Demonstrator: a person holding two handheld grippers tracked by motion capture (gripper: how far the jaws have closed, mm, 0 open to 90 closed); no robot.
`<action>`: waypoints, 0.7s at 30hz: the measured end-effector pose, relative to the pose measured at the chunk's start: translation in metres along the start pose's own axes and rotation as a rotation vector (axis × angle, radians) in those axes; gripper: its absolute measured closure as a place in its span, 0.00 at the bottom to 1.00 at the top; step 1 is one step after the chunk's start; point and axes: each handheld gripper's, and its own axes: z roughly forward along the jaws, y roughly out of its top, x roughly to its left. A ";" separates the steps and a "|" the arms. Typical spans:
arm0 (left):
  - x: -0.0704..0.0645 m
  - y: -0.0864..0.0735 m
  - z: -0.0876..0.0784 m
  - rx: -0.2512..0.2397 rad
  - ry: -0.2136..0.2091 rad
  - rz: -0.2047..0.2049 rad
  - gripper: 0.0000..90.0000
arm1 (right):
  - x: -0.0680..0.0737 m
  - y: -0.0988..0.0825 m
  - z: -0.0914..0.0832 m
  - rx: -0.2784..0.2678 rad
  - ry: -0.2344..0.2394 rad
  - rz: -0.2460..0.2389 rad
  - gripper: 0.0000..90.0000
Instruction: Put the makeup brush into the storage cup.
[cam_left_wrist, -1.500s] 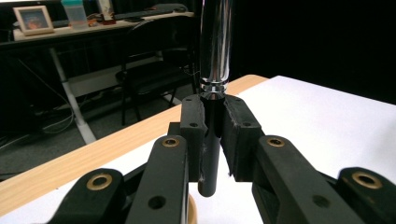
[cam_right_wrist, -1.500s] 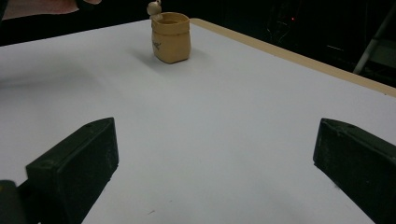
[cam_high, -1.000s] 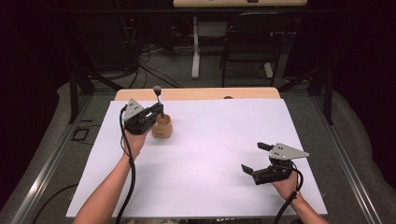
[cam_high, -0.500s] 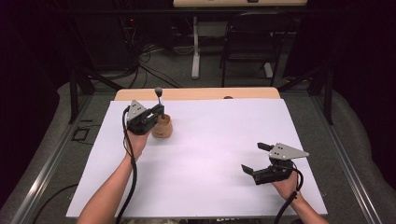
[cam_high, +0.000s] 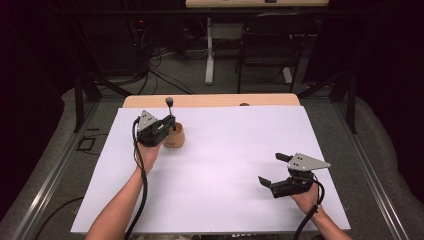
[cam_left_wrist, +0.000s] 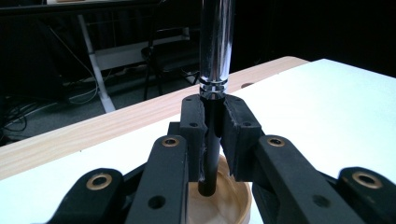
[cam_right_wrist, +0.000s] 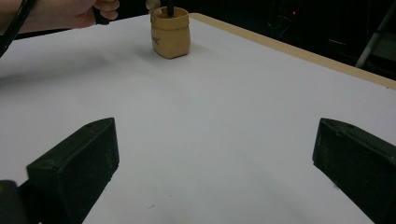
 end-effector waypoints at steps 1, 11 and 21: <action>0.000 0.000 0.001 0.000 -0.002 0.002 0.88 | 0.000 0.000 0.000 0.004 -0.001 -0.001 0.00; 0.000 -0.002 0.003 0.024 -0.037 0.000 0.64 | 0.000 0.000 0.000 0.002 0.003 -0.002 0.00; 0.001 0.001 -0.006 0.039 -0.011 0.012 0.09 | 0.000 0.000 0.000 0.002 0.006 0.002 0.00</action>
